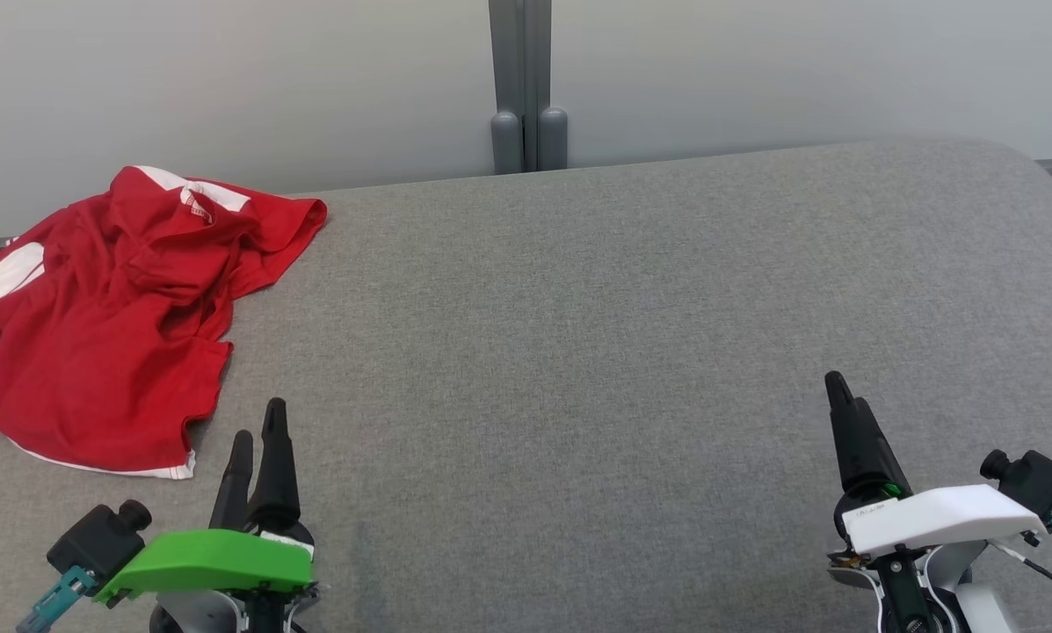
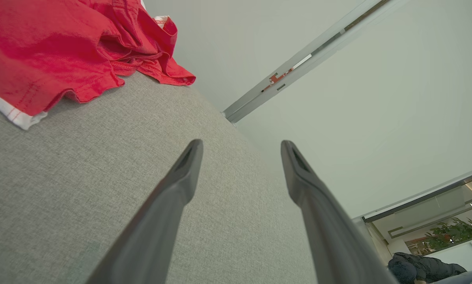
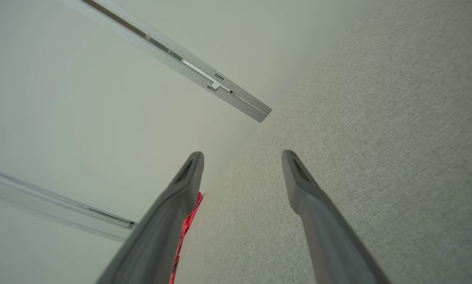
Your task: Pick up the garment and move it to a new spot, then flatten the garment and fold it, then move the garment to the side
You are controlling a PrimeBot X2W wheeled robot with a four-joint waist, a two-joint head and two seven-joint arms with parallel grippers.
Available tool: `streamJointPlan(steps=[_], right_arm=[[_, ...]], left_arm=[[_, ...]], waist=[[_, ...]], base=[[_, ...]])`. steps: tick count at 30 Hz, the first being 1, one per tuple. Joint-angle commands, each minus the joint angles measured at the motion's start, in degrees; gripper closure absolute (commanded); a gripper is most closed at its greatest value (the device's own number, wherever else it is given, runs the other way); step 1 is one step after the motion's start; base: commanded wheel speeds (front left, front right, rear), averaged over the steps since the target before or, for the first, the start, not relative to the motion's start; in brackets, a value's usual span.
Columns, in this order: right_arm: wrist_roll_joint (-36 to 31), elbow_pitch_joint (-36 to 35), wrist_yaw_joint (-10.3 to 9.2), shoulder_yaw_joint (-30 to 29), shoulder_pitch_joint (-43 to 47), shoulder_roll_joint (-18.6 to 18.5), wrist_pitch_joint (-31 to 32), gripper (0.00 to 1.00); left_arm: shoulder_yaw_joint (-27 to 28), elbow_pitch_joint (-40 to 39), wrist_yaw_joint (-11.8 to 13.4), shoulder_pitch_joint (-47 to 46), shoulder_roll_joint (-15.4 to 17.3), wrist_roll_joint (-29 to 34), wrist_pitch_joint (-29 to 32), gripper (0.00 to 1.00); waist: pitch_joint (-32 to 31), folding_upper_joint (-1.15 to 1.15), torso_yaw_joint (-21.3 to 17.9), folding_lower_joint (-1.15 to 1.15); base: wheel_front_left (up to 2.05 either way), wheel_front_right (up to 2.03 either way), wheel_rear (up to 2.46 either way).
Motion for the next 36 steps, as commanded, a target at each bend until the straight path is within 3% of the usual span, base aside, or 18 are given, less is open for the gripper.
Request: streamJointPlan(steps=[1,15,36], right_arm=[[-2.15,-1.05,0.02,0.45,0.15,-0.33,-0.65,0.00],[-13.93,-0.59,0.02,2.31,0.60,-0.41,-3.06,0.00],[-28.43,0.20,0.03,2.85,1.68,-0.50,-6.19,0.00]], left_arm=[[-0.43,-0.76,0.37,0.13,0.40,2.79,-0.65,0.00],[-2.37,0.82,1.63,1.23,0.48,16.22,-3.05,0.00],[-3.63,1.89,3.08,3.10,0.59,30.37,-6.12,0.00]], waist=[[-0.02,0.00,0.00,0.00],[-0.07,0.00,-0.04,0.00],[-0.55,0.00,-0.03,0.00]], base=[[0.00,0.00,0.00],[0.00,0.00,0.00],[0.00,0.00,0.00]])
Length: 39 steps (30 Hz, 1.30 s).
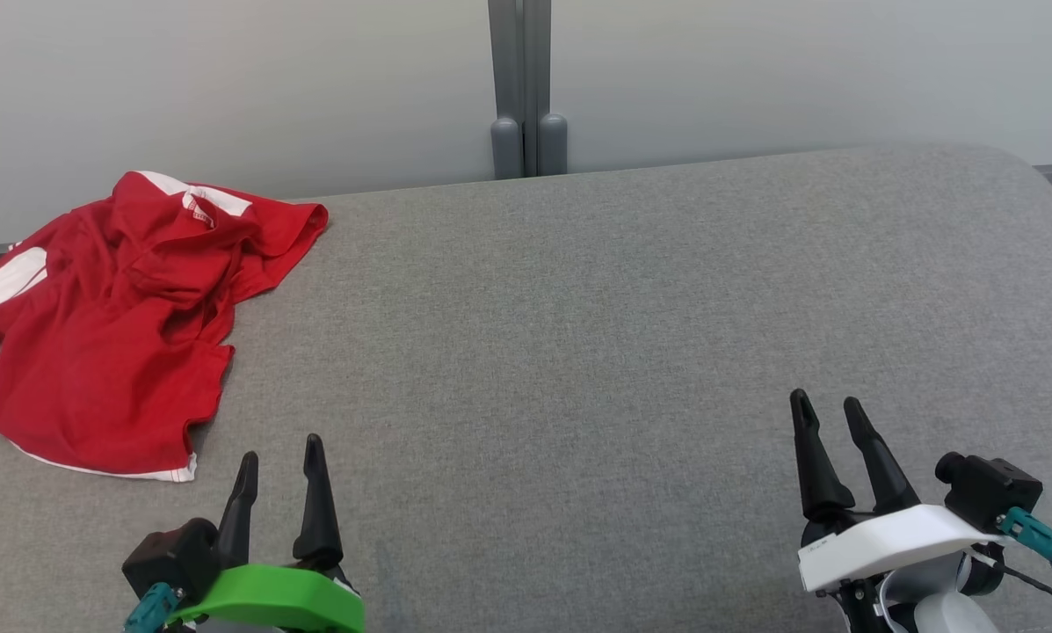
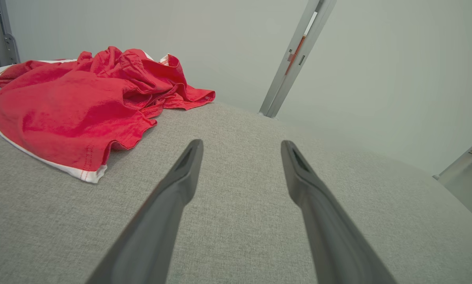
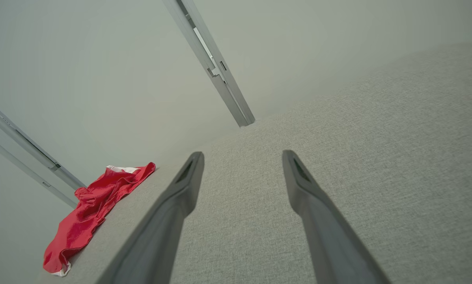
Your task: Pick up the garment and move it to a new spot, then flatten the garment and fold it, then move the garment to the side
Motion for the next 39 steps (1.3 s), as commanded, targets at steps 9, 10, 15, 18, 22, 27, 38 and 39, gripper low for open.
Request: streamJointPlan(steps=[9,10,15,18,22,27,38,39], right_arm=[[-6.16,0.26,0.02,0.68,0.53,-0.34,-1.65,0.00],[-6.77,0.34,0.02,0.73,0.53,-0.34,-1.79,0.00],[-9.18,0.52,0.03,1.01,0.53,-0.37,-2.43,0.00],[-10.60,0.54,0.03,1.18,0.56,-0.38,-2.72,0.00],[-12.46,0.61,0.03,1.36,0.69,-0.40,-3.25,0.00],[-14.63,0.72,0.03,1.56,0.81,-0.41,-3.81,0.00],[-19.02,0.55,0.03,1.91,1.08,-0.43,-4.96,0.00],[-19.43,0.50,0.03,1.93,1.05,-0.43,-5.05,0.00]], left_arm=[[-0.27,0.58,0.71,1.07,0.51,6.08,-1.48,0.00],[-0.20,0.73,0.76,1.08,0.51,6.54,-1.67,0.00],[-0.24,1.21,0.98,1.22,0.53,8.64,-2.27,0.00],[-0.26,1.47,1.07,1.28,0.53,9.76,-2.58,0.00],[-0.50,1.66,1.28,1.41,0.54,11.23,-3.09,0.00],[-0.85,1.92,1.59,1.68,0.55,13.25,-3.63,0.00],[-1.62,2.76,2.07,1.89,0.58,17.00,-4.79,0.00],[-1.69,2.87,2.11,1.90,0.58,17.35,-4.86,0.00]], waist=[[-0.12,0.00,0.20,0.00],[-0.10,0.00,0.22,0.00],[-0.08,0.00,0.32,0.00],[-0.09,0.00,0.33,0.00],[-0.12,0.00,0.33,0.00],[-0.16,0.00,0.31,0.00],[-0.18,0.00,0.41,0.00],[-0.19,0.00,0.43,0.00]], base=[[0.00,0.00,0.00],[0.00,0.00,0.00],[0.00,0.00,0.00],[0.00,0.00,0.00],[0.00,0.00,0.00],[0.00,0.00,0.00],[0.00,0.00,0.00],[0.00,0.00,0.00]])
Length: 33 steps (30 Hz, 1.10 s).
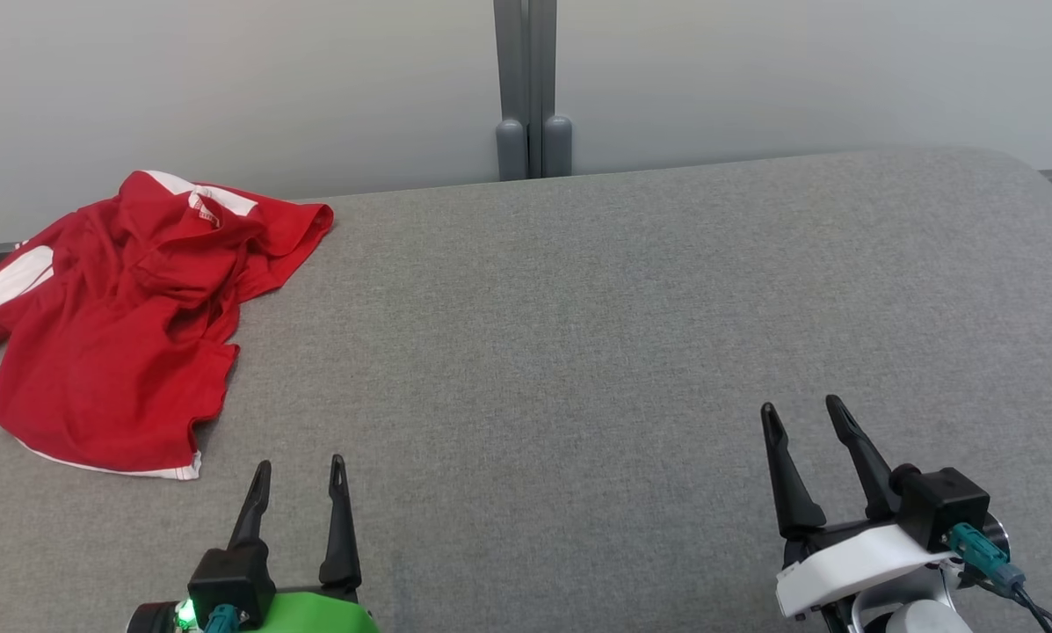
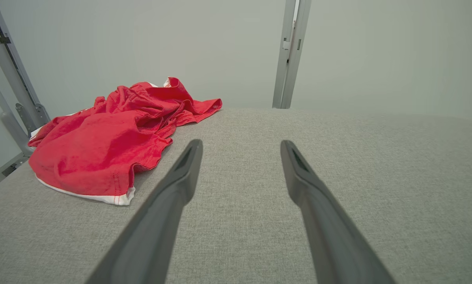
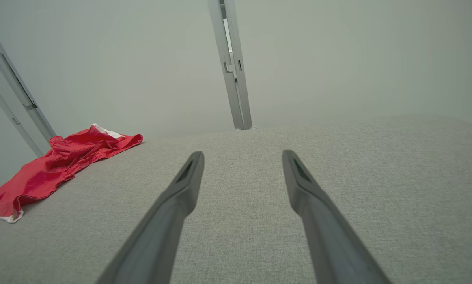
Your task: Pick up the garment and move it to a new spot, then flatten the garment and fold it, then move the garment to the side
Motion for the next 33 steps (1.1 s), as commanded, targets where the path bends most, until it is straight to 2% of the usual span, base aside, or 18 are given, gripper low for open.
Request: streamJointPlan(steps=[1,5,27,33], right_arm=[[-1.24,-0.29,0.02,0.20,0.61,-0.26,-0.49,0.00],[-2.73,-0.32,0.01,0.37,0.65,-0.28,-0.93,0.00],[-2.28,-0.13,0.01,0.08,0.25,-0.27,-0.83,0.00],[-2.08,-1.10,0.01,-0.30,0.82,-0.25,-0.83,0.00]], left_arm=[[-0.15,0.14,0.31,0.76,0.39,0.94,-0.44,0.00],[-0.34,0.45,0.54,0.97,0.41,2.36,-0.88,0.00],[0.02,2.31,-0.12,0.10,0.40,0.94,-0.80,0.00],[-0.13,2.74,-0.21,-0.60,0.40,0.94,-0.80,0.00]], waist=[[-0.01,0.00,0.03,0.00],[-0.04,0.00,0.06,0.00],[-0.01,0.00,0.11,0.00],[0.15,0.00,1.21,0.00]], base=[[0.00,0.00,0.00],[0.00,0.00,0.00],[0.00,0.00,0.00],[0.00,0.00,0.00]])
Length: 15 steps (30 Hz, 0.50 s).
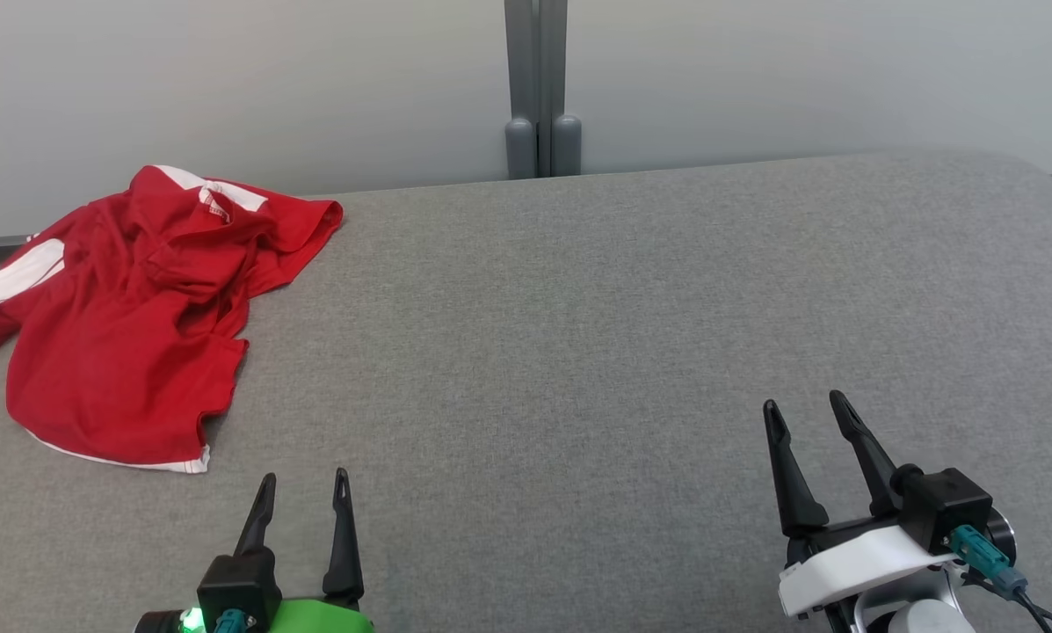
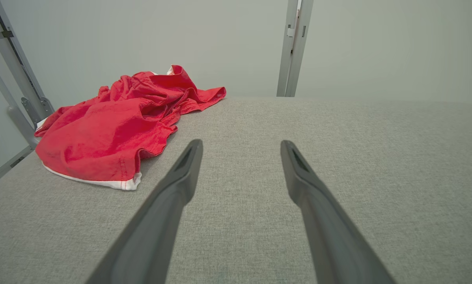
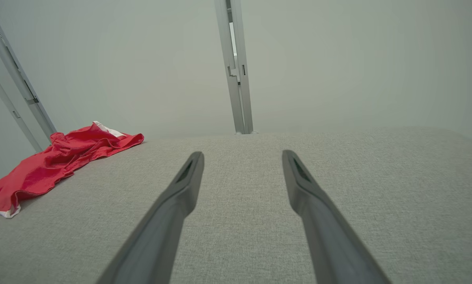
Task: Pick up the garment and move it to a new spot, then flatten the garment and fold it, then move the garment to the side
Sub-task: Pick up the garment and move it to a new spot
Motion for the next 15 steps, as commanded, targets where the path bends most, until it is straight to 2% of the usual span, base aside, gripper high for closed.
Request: streamJointPlan(steps=[1,5,15], right_arm=[[0.13,-0.39,0.00,-0.03,0.64,-0.20,-0.20,0.00],[0.23,-0.74,0.00,-0.20,0.75,-0.20,-0.20,0.00],[0.93,-0.75,0.00,0.23,0.93,-0.20,-0.19,0.00]], left_arm=[[0.00,0.13,-0.16,-0.75,0.38,0.03,-0.22,0.00],[-0.17,0.03,0.03,-1.01,0.37,0.23,-0.22,0.00],[0.54,-0.18,0.07,-0.92,0.53,0.34,-0.15,0.00]], waist=[[0.08,0.00,0.84,0.00],[0.16,0.00,3.47,0.00],[0.13,0.00,13.06,0.00]], base=[[0.00,0.00,0.00],[0.00,0.00,0.00],[0.00,0.00,0.00]])
